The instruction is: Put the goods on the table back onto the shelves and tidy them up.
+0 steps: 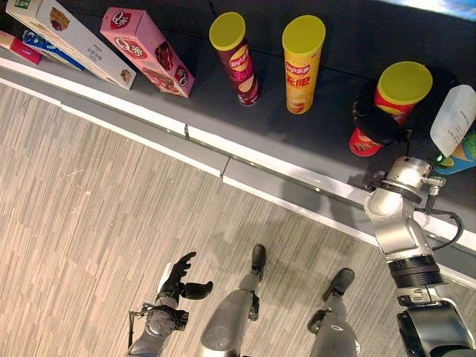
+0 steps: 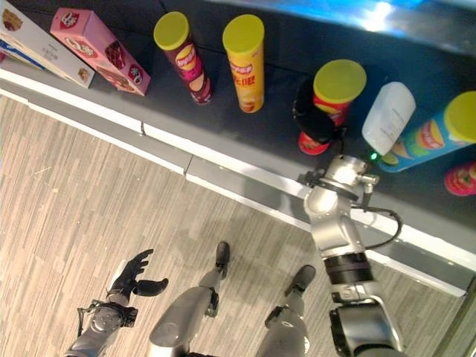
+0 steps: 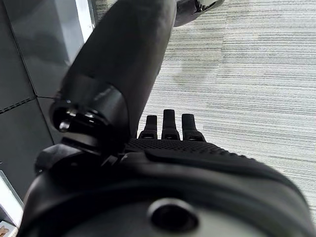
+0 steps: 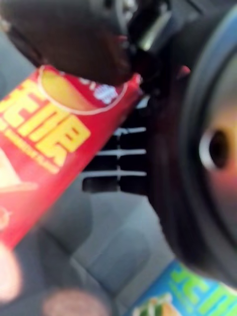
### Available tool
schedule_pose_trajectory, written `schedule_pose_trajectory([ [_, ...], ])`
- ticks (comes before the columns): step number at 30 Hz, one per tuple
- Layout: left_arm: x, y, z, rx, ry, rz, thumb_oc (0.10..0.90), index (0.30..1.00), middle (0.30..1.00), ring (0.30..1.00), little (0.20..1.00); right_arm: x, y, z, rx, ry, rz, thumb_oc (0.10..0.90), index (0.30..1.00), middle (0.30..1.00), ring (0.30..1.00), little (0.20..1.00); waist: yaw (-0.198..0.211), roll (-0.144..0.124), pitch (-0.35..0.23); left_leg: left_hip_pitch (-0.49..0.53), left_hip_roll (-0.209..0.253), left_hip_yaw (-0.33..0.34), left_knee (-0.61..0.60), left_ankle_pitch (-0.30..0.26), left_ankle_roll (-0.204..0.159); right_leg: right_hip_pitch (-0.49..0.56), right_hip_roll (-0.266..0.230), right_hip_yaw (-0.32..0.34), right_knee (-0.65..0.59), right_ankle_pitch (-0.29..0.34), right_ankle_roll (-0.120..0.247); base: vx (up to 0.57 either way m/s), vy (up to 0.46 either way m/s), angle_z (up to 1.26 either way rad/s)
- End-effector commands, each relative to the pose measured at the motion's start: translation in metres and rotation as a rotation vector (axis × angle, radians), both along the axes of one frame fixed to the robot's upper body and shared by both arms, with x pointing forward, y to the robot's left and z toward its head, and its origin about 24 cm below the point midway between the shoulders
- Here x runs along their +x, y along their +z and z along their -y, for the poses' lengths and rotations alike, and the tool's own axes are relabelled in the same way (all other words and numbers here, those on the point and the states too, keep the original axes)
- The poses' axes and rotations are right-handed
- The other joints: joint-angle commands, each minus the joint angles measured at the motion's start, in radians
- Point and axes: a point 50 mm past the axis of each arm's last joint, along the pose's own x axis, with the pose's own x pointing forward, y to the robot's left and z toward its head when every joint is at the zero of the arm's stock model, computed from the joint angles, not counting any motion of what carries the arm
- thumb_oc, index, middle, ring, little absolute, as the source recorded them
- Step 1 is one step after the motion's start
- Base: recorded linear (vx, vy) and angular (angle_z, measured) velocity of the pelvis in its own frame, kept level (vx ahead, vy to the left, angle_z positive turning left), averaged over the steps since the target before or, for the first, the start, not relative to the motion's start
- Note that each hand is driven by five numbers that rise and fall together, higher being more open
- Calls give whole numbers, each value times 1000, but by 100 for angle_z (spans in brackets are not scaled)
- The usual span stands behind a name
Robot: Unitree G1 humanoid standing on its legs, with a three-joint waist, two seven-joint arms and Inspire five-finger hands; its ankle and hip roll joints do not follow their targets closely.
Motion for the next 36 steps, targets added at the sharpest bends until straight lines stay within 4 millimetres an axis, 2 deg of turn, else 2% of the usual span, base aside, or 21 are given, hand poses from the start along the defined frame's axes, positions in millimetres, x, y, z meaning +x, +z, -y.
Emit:
schedule_pose_trajectory([
  [1, -20, -5, -25, 67, 68, -25, 800, 900, 900, 900, 900, -1, 16, -17, -30, 87, 108, 800, 900, 900, 900, 900, 27, -50, -99, -39, 56, -16, 61, -96, -61, 16, -120, -8, 82, -37, 112, 0, 0, 0],
  [8, -21, -8, -26, 74, 72, -48, 800, 900, 900, 900, 900, -3, 9, -23, 21, 141, 100, 800, 900, 900, 900, 900, 21, -67, -117, -21, 63, -12, 58, -100, -61, 30, -114, -7, 71, -35, 112, 2, -2, -1],
  [12, -24, -12, -29, 87, 73, -83, 800, 900, 900, 900, 900, -11, 0, -31, 63, 213, 90, 800, 900, 900, 900, 900, 11, -99, -147, 1, 70, -5, 50, -99, -61, 51, -105, -11, 53, -25, 113, 10, -6, 1],
  [13, -25, -12, -29, 88, 73, -84, 800, 900, 900, 900, 900, -11, 0, -31, 64, 213, 89, 800, 900, 900, 900, 900, 12, -98, -146, 5, 72, -4, 50, -104, -63, 54, -102, -11, 54, -29, 113, 12, -5, 4],
  [20, -46, -28, -45, 145, 111, -220, 800, 900, 900, 900, 900, -32, -7, -27, 158, 335, 93, 800, 900, 900, 900, 900, -25, -175, -216, 87, 99, 33, 21, -112, -66, 109, -70, -3, 15, -19, 111, 50, -18, -4],
  [21, -46, -28, -45, 146, 110, -220, 800, 900, 900, 900, 900, -33, -7, -27, 159, 334, 92, 800, 900, 900, 900, 900, -25, -177, -217, 85, 95, 33, 19, -107, -64, 106, -73, -3, 14, -15, 111, 67, 2, -12],
  [22, -54, -33, -49, 154, 131, -262, 800, 900, 900, 900, 900, -38, -13, -26, 233, 402, 76, 800, 900, 900, 900, 900, -43, -199, -239, 106, 100, 45, 14, -110, -64, 115, -66, 2, 10, -13, 110, 40, 5, -18],
  [24, -66, -40, -56, 163, 170, -325, 800, 900, 900, 900, 900, -45, -19, -26, 325, 493, 70, 800, 900, 900, 900, 900, -57, -218, -265, 133, 108, 64, 9, -115, -66, 128, -58, 11, 7, -14, 109, 60, 6, -22],
  [25, -67, -40, -56, 164, 170, -327, 800, 900, 900, 900, 900, -45, -19, -26, 327, 496, 68, 800, 900, 900, 900, 900, -56, -219, -265, 136, 108, 65, 9, -115, -66, 130, -58, 12, 7, -15, 109, 58, 10, -26],
  [27, -77, -45, -62, 155, 215, -378, 800, 900, 900, 900, 900, -52, -33, -29, 483, 660, 19, 800, 900, 900, 900, 900, -79, -240, -296, 176, 118, 93, 4, -124, -68, 148, -46, 29, 5, -18, 106, 59, 25, -37],
  [28, -77, -45, -62, 155, 215, -378, 800, 900, 900, 900, 900, -52, -33, -29, 483, 660, 19, 800, 900, 900, 900, 900, -79, -240, -296, 176, 118, 93, 4, -124, -68, 148, -46, 29, 5, -18, 106, 55, 34, -32],
  [29, -83, -47, -67, 144, 250, -404, 800, 900, 900, 900, 900, -57, -47, -32, 619, 828, -41, 800, 900, 900, 900, 900, -95, -254, -314, 199, 124, 109, 3, -128, -72, 155, -38, 41, 5, -21, 103, 33, 13, -24],
  [31, -85, -47, -73, 128, 261, -419, 800, 900, 900, 900, 900, -65, -61, -29, 712, 978, -131, 800, 900, 900, 900, 900, -107, -266, -332, 218, 128, 125, 3, -130, -77, 165, -31, 49, 5, -25, 102, 31, 1, -25],
  [33, -86, -47, -73, 128, 260, -421, 800, 900, 900, 900, 900, -65, -61, -28, 714, 979, -133, 800, 900, 900, 900, 900, -105, -266, -332, 219, 128, 126, 3, -131, -77, 165, -31, 50, 5, -25, 101, 13, -6, -21],
  [34, -86, -46, -78, 98, 268, -423, 800, 900, 900, 900, 900, -76, -77, -26, 779, 1123, -253, 800, 900, 900, 900, 900, -118, -277, -349, 230, 132, 137, 3, -132, -83, 173, -26, 55, 5, -31, 100, 29, -30, -34],
  [35, -85, -45, -82, 35, 269, -416, 800, 900, 900, 900, 900, -95, -112, -15, 841, 1181, -497, 800, 900, 900, 900, 900, -134, -284, -368, 245, 140, 146, 3, -133, -91, 184, -21, 57, 8, -40, 99, 44, -34, -23],
  [36, -86, -45, -82, 20, 264, -419, 800, 900, 900, 900, 900, -102, -119, -11, 856, 1178, -538, 800, 900, 900, 900, 900, -139, -285, -374, 249, 142, 150, 3, -133, -93, 187, -21, 57, 7, -41, 99, 37, -38, -6],
])
